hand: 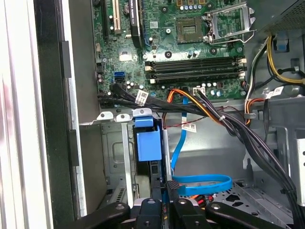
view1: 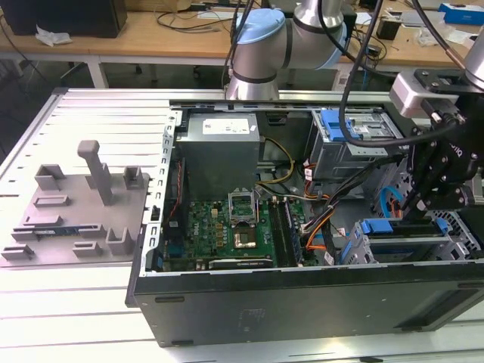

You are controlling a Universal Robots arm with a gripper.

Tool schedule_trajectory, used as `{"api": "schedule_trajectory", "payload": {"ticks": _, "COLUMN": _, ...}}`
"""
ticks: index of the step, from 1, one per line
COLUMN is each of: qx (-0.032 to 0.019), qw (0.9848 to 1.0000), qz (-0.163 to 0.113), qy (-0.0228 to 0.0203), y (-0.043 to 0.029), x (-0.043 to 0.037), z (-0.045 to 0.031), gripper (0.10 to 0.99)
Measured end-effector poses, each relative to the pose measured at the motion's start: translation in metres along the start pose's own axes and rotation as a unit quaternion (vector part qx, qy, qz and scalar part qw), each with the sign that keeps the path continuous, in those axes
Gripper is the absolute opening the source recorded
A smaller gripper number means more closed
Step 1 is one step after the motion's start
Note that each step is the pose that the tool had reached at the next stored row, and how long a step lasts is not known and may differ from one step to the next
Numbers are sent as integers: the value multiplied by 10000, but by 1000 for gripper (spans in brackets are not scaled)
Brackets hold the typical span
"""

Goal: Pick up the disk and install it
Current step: 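Insert the first disk wire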

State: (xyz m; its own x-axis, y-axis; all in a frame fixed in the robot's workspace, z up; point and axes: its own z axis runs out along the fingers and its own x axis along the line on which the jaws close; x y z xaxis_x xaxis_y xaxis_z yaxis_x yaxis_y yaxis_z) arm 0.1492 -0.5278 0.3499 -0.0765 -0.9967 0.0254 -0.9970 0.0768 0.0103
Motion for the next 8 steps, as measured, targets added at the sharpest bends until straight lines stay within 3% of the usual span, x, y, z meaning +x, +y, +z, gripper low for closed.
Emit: {"api": "schedule_trajectory", "payload": {"ticks": 8, "qx": 4, "qw": 9999, "qz": -146, "qy": 1, "y": 3, "x": 0, "z": 8, "gripper": 161}}
